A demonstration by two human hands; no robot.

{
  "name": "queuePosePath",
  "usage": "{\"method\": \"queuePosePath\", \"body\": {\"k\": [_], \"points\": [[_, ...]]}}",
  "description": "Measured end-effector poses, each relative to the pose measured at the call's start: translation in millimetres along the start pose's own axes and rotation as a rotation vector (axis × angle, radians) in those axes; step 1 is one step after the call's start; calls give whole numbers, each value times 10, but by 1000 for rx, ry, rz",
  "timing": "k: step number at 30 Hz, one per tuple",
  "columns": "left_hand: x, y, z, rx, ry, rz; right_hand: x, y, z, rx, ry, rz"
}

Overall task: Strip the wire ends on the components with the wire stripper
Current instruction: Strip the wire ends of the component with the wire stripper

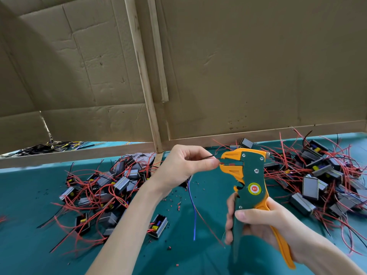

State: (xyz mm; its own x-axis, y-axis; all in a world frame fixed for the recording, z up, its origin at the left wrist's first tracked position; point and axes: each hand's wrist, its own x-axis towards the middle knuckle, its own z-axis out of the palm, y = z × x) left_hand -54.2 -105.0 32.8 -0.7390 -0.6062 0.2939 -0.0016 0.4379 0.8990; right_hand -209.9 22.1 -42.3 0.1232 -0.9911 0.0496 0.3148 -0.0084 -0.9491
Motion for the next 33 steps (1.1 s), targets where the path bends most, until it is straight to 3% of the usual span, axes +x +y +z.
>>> {"method": "queuePosePath", "body": {"k": [19, 29, 33], "points": [[-39, -8, -155, 84, -177, -29, -78, -11, 72, -149, 59, 58], [-11, -221, -136, -284, -209, -33, -63, 55, 221, -74, 253, -27], [18, -338, -91, -223, -122, -11, -39, 113, 200, -124, 306, -38]]}}
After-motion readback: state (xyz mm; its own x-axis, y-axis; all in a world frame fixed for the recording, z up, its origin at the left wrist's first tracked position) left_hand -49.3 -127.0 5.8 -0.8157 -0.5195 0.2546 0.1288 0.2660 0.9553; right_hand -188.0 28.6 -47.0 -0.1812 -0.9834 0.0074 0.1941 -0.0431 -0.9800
